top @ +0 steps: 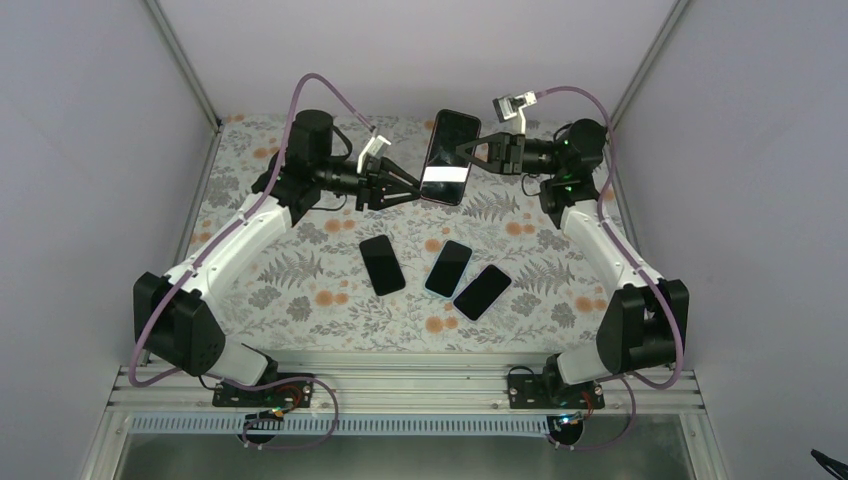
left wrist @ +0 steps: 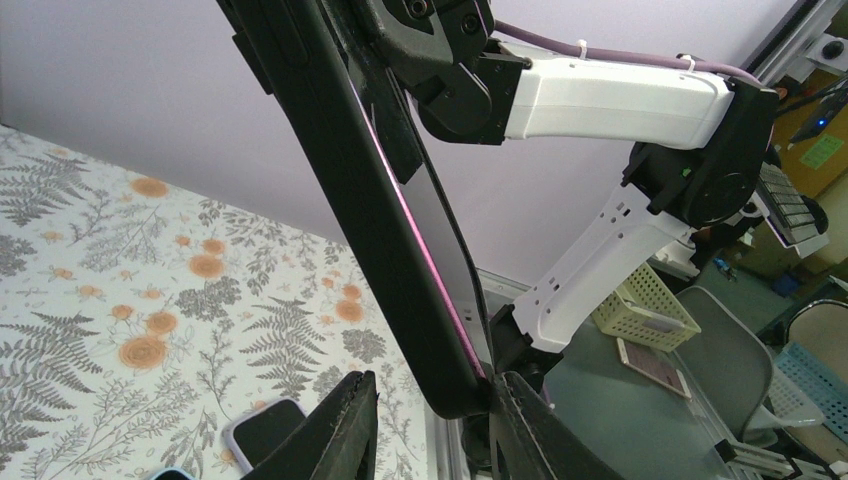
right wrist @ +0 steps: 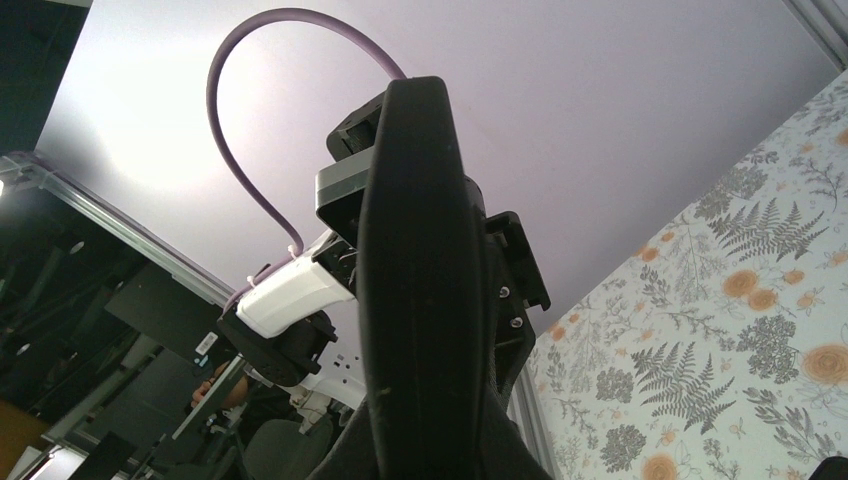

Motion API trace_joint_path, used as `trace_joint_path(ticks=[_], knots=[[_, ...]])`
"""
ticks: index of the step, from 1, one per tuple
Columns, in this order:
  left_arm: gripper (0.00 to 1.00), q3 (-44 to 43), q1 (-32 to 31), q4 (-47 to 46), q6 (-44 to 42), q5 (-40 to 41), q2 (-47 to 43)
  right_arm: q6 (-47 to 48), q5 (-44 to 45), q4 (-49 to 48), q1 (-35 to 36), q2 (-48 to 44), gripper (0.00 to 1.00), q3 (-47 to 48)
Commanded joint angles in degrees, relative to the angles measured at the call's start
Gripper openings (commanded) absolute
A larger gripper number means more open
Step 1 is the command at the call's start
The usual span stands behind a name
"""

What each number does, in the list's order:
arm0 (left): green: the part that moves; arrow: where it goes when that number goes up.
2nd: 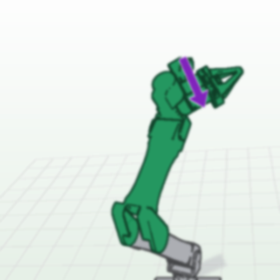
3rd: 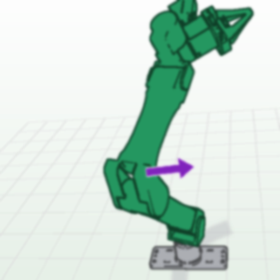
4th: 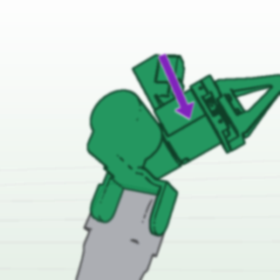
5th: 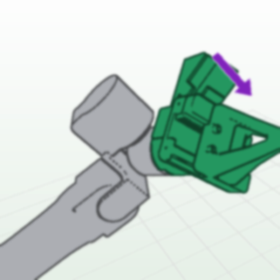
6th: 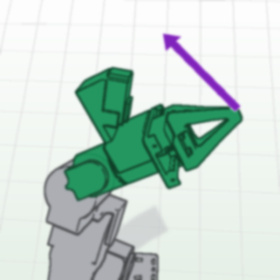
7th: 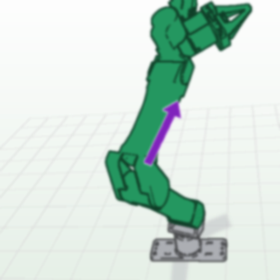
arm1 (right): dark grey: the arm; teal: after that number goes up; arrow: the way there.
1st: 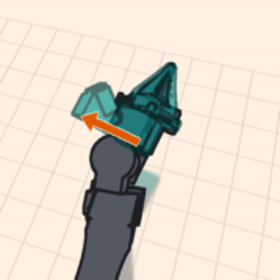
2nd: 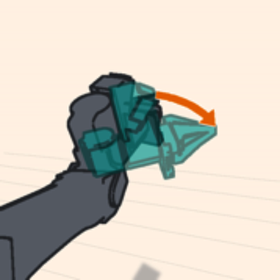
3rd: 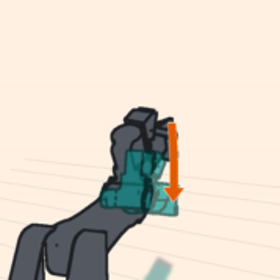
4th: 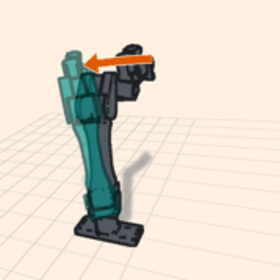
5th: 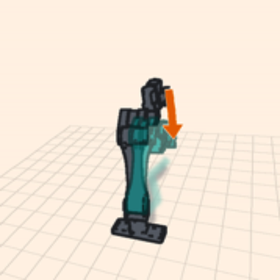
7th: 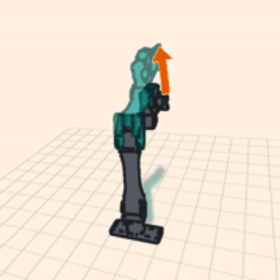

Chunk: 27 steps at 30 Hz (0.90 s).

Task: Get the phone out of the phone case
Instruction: Remove the phone case from the phone.

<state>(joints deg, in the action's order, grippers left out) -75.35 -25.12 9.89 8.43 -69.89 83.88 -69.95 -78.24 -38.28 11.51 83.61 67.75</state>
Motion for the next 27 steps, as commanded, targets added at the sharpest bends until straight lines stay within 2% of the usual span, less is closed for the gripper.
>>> trace_joint_path(ticks=[1, 15, 27], knots=[[0.28, 2.0, 1.5, -0.3, 0.6, 4.5, 1.2, -6.1, -1.8, -7.4, 0.6, -3.2, 0.04, -0.5], [0.28, 3.0, 2.2, -1.5, 2.5, 6.3, 1.8, -12.0, -1.7, -14.0, 0.8, -3.6, 0.04, -1.6], [0.29, 2.2, 2.2, -0.8, 2.9, 8.6, 1.6, -11.2, -1.8, -14.6, 1.2, -3.9, 0.04, -2.2]])
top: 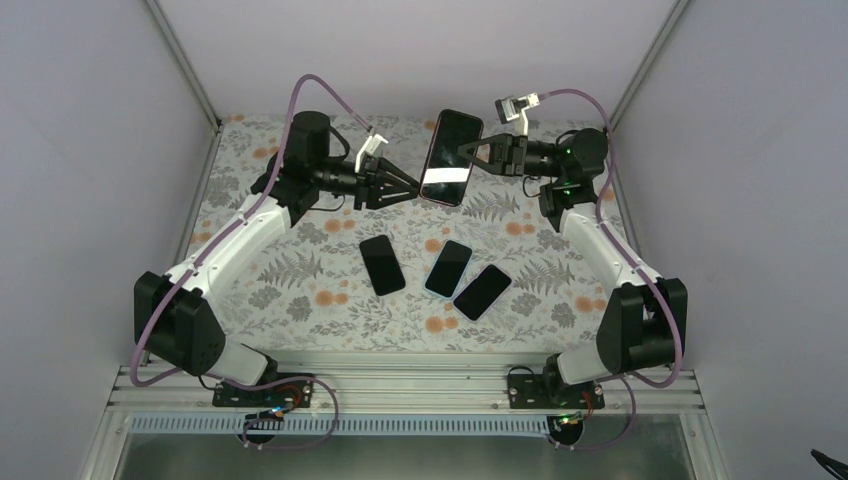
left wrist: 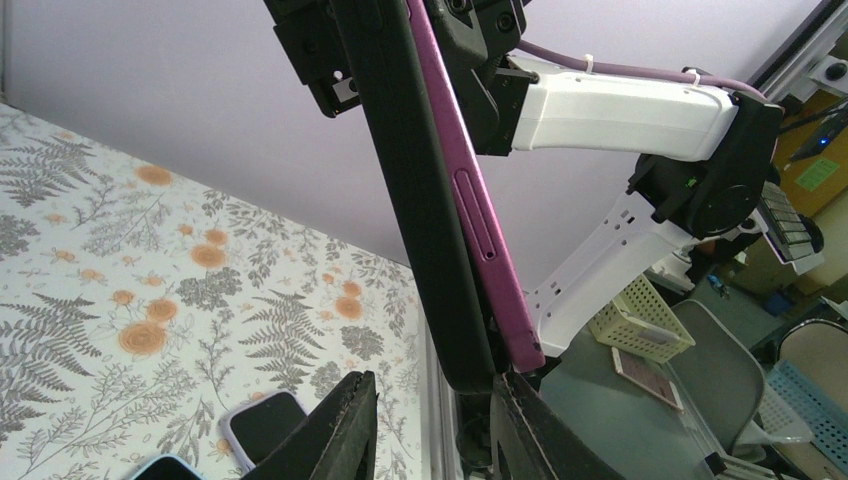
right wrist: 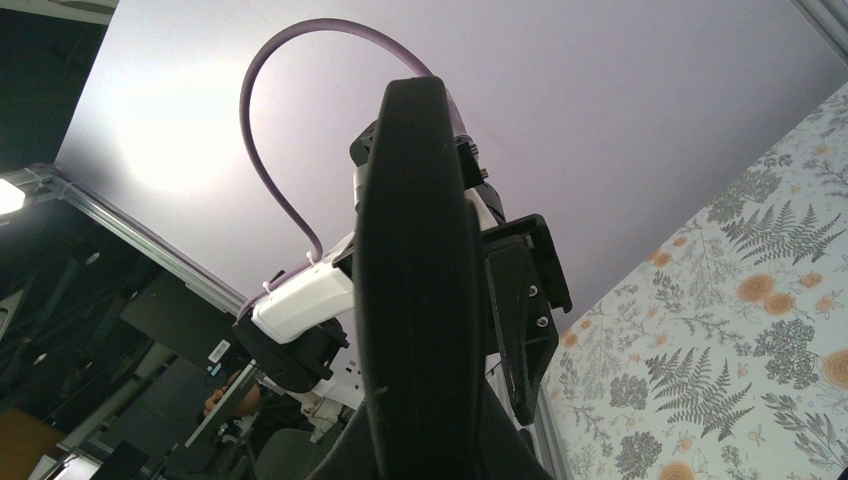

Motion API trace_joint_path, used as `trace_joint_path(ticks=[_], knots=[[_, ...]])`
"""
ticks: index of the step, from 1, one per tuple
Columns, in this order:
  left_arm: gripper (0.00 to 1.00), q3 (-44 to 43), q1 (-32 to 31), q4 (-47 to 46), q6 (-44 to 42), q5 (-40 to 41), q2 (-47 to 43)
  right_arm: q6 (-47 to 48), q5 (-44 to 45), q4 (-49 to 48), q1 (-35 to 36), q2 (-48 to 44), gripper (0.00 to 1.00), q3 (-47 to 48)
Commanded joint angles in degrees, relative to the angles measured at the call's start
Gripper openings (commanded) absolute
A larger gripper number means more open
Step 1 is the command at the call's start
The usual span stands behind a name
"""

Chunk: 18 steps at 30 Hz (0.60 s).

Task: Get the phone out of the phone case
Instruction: Remove the phone case from the phone.

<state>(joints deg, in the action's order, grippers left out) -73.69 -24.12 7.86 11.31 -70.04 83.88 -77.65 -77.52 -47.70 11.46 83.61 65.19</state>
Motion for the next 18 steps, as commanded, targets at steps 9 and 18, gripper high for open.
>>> trace_joint_path(ticks=[9, 18], knots=[[0.29, 0.6, 1.2, 1.4, -0.1, 9.6, 1.8, 0.5, -2.6, -1.6, 2.2, -4.0, 0.04, 0.4], [0.29, 0.0, 1.0, 2.0, -0.4, 10.2, 2.0, 7.2, -3.1, 4.5, 3.5, -4.3, 0.04, 1.4]])
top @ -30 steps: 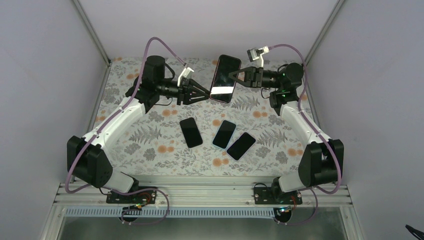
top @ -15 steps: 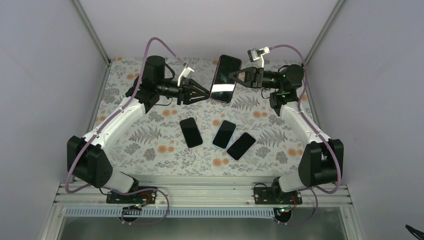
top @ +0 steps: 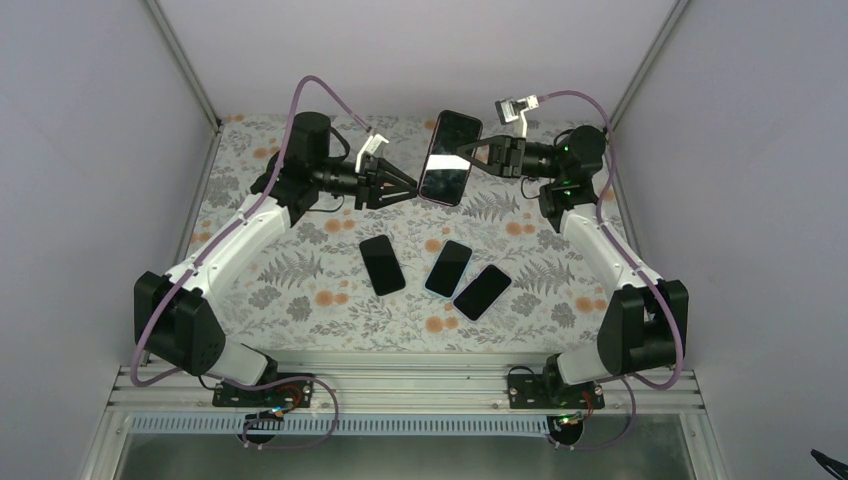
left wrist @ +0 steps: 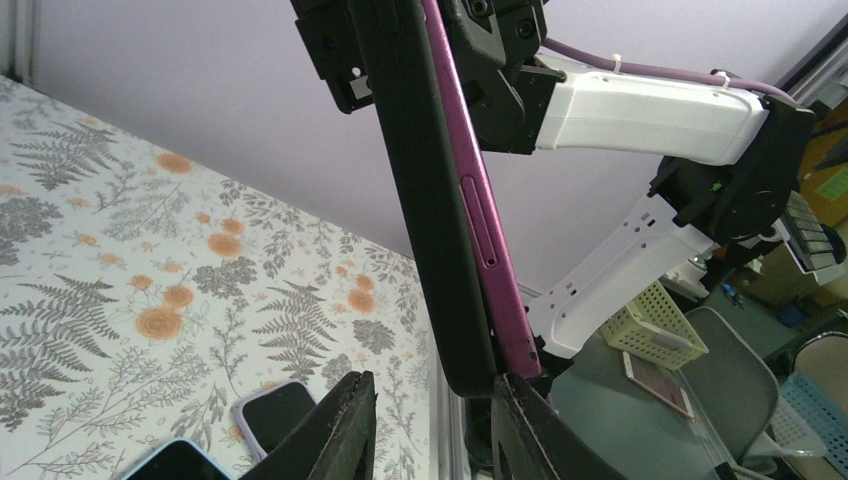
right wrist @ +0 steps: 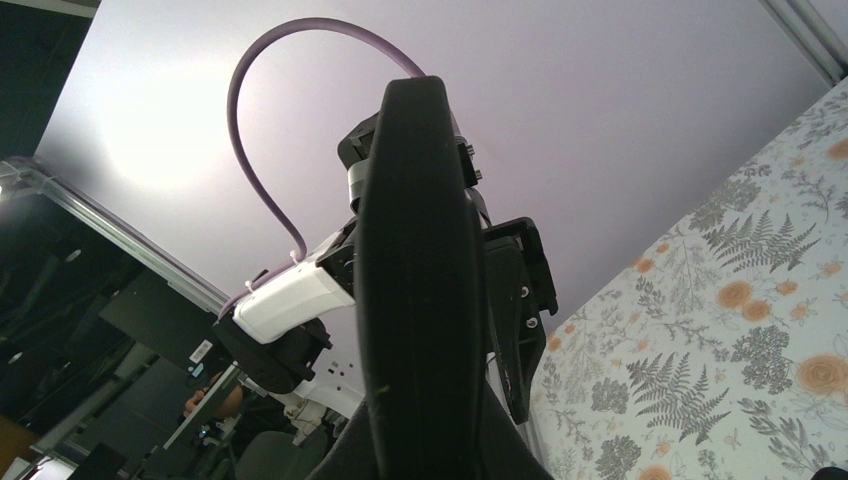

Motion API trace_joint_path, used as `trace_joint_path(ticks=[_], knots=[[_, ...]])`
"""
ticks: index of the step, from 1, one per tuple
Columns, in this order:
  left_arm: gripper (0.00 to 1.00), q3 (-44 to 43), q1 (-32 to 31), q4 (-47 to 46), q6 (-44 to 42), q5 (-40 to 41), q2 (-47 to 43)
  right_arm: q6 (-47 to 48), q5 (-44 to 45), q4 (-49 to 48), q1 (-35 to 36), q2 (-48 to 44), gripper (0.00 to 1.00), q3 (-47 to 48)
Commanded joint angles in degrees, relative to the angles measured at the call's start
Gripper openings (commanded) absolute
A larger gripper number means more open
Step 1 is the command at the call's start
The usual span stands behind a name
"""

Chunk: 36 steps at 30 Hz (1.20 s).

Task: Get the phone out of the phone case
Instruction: Remove the phone case from the phone.

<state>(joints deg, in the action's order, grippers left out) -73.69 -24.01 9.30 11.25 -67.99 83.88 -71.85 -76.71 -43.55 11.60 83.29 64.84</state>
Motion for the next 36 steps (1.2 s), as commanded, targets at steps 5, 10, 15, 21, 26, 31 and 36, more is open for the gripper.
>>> trace_joint_path(ticks=[5, 10, 15, 21, 26, 31, 36], knots=[[0.30, -0.4, 0.8, 1.3, -0.3, 9.5, 2.5, 3.7, -4.4, 2.6, 4.3, -4.1, 0.04, 2.3], [0.30, -0.9, 0.8, 2.4, -0.7, 12.0, 3.3, 4.0, -5.4, 2.6, 5.2, -4.1, 0.04, 2.6], [0.30, -1.0, 0.9, 3.0, -0.7, 13.8, 4.0, 3.7, -6.3, 2.1, 6.4, -4.1, 0.04, 2.8], [0.30, -1.6, 0.8, 3.0, -0.3, 13.9, 4.6, 3.7, -7.2, 1.9, 8.0, -4.0, 0.04, 2.3], [0.30, -3.1, 0.8, 3.1, -0.4, 12.6, 5.1, 4.5, -7.3, 2.7, 8.9, -3.8, 0.04, 1.1], [0.30, -4.8, 0.9, 3.0, -0.6, 10.5, 5.4, 7.9, -7.8, 6.7, 9.7, -3.5, 0.04, 1.1], [0.30, -7.2, 1.0, 3.5, -1.5, 8.5, 5.7, 13.5, -8.2, 12.9, 10.5, -3.3, 0.04, 1.3]])
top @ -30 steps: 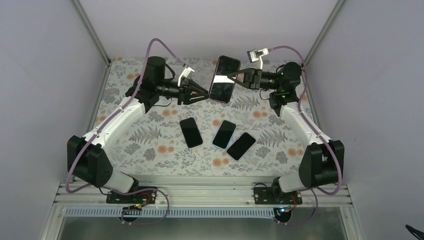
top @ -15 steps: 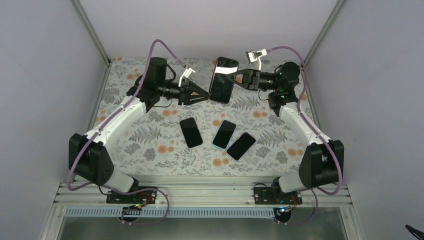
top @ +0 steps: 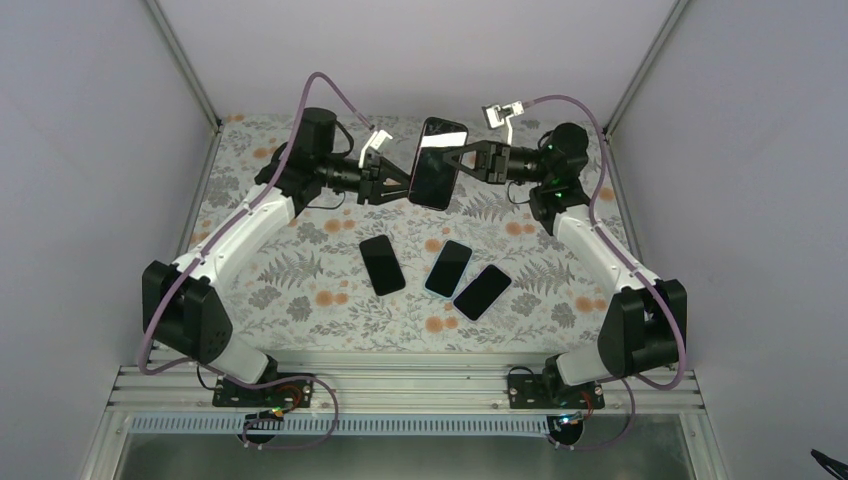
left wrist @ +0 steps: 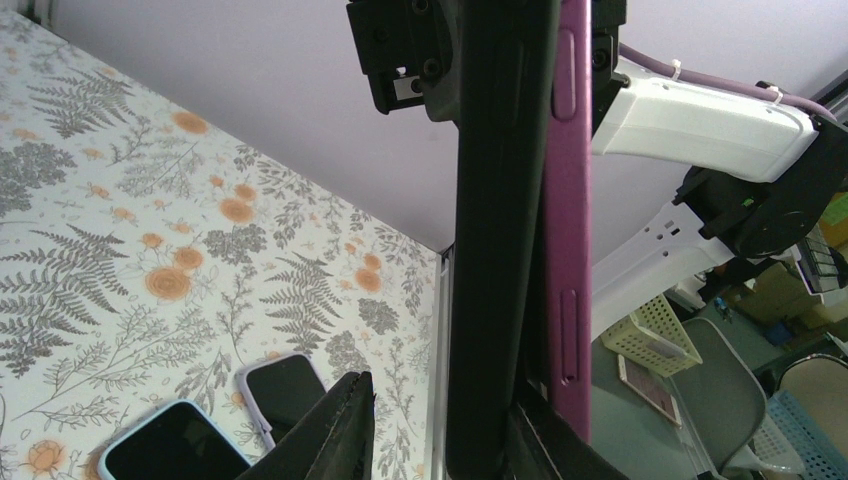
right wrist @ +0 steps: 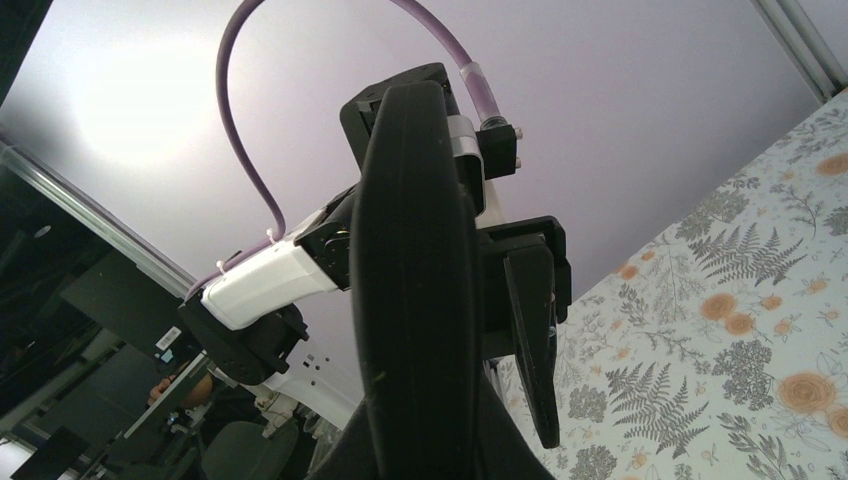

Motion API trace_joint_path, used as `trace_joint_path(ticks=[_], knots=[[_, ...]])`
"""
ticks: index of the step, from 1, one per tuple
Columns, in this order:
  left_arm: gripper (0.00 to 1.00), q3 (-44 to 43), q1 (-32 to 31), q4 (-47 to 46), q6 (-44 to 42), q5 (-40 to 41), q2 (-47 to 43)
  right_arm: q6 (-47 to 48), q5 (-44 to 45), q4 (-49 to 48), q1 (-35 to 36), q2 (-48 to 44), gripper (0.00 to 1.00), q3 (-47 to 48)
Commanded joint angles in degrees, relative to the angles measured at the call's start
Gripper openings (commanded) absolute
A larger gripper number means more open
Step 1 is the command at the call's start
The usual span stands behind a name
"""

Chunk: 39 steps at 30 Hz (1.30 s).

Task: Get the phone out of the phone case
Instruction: Remove the phone case from the phone.

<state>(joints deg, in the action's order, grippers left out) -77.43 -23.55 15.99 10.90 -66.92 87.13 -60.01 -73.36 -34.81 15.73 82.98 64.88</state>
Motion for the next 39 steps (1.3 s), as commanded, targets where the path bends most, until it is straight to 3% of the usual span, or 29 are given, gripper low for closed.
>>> trace_joint_path(ticks=[1, 6, 14, 33, 39], knots=[[0.30, -4.0, 0.5, -3.2, -1.5, 6.8, 2.6, 2.9, -11.6, 5.6, 6.6, -3.0, 0.04, 1.4], [0.30, -5.4, 0.5, -3.7, -1.6, 4.2, 2.4, 9.6, -12.0, 13.4, 7.4, -2.5, 0.04, 2.8], [0.30, -6.6, 0.4, -5.7, -0.4, 1.2, 2.5, 12.8, -12.2, 17.1, 9.2, -1.9, 0.04, 2.2], [0.34, -6.1, -3.8, -10.0, 2.0, -1.6, 2.2, 13.9, -12.1, 17.5, 13.3, 0.6, 0.04, 0.0], [0.18, -4.3, -3.3, -12.4, 4.5, -3.0, 1.4, 14.3, -12.2, 18.4, 13.0, 1.0, 0.04, 1.2]])
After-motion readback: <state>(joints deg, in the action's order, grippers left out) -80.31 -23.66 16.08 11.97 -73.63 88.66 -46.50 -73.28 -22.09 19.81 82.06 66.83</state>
